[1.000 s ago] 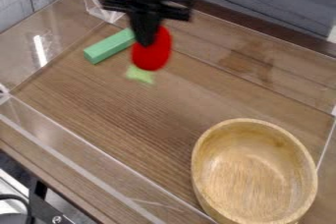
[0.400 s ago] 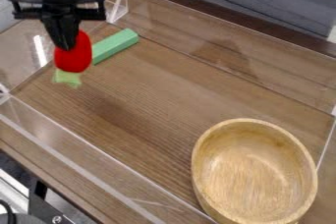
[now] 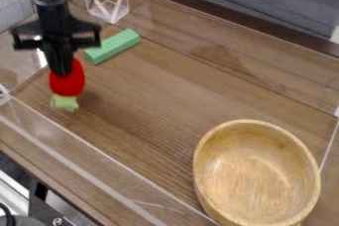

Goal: Move the red object to the left side of the table

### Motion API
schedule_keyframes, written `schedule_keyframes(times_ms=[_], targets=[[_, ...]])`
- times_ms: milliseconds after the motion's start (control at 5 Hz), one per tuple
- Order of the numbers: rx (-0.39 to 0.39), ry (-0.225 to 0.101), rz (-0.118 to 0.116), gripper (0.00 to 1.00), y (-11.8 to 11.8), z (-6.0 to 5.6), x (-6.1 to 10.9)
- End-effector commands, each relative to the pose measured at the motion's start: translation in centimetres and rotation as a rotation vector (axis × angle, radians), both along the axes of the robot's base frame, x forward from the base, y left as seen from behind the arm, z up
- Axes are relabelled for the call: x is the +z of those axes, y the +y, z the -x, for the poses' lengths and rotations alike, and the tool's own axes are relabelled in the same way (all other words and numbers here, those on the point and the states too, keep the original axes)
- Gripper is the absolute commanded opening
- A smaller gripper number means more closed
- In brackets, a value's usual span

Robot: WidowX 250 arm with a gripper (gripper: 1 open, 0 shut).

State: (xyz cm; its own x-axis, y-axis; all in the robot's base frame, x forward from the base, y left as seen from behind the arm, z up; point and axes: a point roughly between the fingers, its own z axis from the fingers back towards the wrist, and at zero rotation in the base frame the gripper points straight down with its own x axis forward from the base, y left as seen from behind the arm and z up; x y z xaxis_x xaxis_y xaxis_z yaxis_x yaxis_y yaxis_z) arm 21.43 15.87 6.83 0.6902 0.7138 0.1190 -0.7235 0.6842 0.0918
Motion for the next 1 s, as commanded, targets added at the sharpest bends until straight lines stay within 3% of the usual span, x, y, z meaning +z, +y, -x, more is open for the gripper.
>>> schedule_keyframes(times_ms=[0,200,600,800], targets=[[-0.014,-0.002,-0.016,0.0,0.5,-0.9,-1.3],[-0.009,0.019,-0.002,0.0,0.8,-1.6,-3.0],[0.098,0.062,0.032,0.0,0.4,-0.7,-4.4],[0.183,0.084,0.051,0.0,0.9,-0.9,-5.3]])
